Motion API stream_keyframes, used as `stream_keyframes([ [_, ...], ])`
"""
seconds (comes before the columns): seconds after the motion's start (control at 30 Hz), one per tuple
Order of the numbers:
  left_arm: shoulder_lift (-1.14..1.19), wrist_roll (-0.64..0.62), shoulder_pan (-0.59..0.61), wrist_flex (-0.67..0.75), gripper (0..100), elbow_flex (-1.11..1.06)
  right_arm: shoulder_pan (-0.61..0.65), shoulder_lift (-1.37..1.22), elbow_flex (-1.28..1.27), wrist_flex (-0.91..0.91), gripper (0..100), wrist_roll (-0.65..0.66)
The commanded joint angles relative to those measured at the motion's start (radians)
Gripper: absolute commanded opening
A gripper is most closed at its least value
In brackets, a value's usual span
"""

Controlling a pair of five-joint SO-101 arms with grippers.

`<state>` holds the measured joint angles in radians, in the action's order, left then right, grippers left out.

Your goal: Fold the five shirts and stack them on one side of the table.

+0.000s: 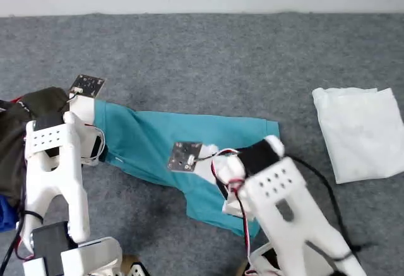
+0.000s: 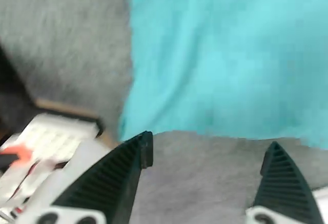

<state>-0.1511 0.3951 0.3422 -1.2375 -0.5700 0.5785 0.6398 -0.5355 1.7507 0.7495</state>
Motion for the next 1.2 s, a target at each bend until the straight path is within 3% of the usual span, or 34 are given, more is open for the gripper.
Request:
stream_keyframes([
  [0.0,-0.035,0.006,0.003,-0.014,14,0.027,-0.041,0.093,0.121,0.013,34.1,0.002],
  [0.07,-0.035,0.006,0.003,-0.023,14,0.027,-0.157,0.105,0.127,-0.09,34.0,-0.049],
  [0.2,-0.032,0.005,0.002,-0.025,14,0.027,-0.466,0.012,0.02,-0.398,34.0,-0.319],
  [0.33,-0.032,0.003,0.002,-0.025,14,0.027,-0.596,-0.231,-0.041,-0.627,34.0,-0.559],
  [0.4,-0.032,0.003,0.002,-0.025,14,0.027,-0.596,-0.366,-0.018,-0.694,33.9,-0.615],
  [0.67,-0.031,0.002,0.002,-0.025,14,0.025,-0.467,-0.805,0.262,-0.713,33.9,-0.614],
  [0.97,-0.031,0.002,0.003,-0.025,14,0.025,-0.458,-1.11,0.574,-0.71,33.7,-0.612],
  [1.03,-0.031,0.002,0.003,-0.025,14,0.025,-0.461,-1.148,0.624,-0.71,29.6,-0.612],
  [1.17,-0.031,0.002,0.003,-0.02,14,0.002,-0.479,-1.201,0.689,-0.71,11.1,-0.572],
])
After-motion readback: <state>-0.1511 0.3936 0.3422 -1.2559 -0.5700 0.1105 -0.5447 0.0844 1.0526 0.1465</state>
